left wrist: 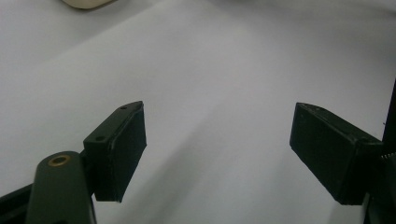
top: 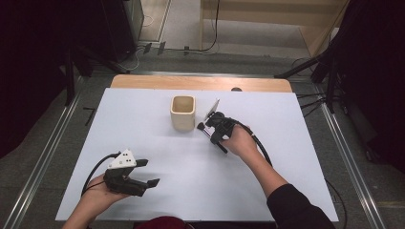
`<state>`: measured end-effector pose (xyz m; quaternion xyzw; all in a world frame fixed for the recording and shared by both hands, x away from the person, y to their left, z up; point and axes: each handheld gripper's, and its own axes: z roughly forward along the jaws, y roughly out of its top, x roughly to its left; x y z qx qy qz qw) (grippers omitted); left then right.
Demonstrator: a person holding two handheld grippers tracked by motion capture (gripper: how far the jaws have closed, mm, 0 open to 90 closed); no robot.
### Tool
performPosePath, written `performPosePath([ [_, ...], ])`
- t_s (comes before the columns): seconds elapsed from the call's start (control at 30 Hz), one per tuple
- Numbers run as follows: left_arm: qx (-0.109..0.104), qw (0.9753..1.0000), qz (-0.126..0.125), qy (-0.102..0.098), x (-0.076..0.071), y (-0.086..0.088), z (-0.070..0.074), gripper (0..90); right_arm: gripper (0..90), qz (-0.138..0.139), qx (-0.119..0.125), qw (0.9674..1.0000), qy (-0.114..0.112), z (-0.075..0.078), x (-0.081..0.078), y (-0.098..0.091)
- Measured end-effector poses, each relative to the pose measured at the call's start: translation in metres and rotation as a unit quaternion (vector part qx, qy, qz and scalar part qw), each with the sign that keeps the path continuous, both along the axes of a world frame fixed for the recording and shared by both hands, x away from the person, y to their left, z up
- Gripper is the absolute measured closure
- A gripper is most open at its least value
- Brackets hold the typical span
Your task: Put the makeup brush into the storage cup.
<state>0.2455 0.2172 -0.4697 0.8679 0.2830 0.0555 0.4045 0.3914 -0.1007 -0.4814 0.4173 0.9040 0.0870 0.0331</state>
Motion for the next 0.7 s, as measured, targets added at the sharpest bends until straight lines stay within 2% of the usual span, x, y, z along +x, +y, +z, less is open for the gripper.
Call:
performPosePath([
  [0.13,0.001,1.0000,0.000,0.001,-0.0001,-0.0002,-0.0002,19.3,79.8,-0.011,-0.003,0.9999,0.007,0.0005,0.0006,-0.0003],
  [0.6,0.003,1.0000,0.000,0.000,0.0002,-0.0001,-0.0003,19.6,80.6,-0.011,0.011,0.9998,0.016,0.0009,0.0035,-0.0054],
  [0.7,0.003,1.0000,0.000,0.001,0.0002,0.0000,-0.0003,19.6,80.6,-0.017,0.013,0.9997,0.015,0.0034,0.0034,-0.0078],
])
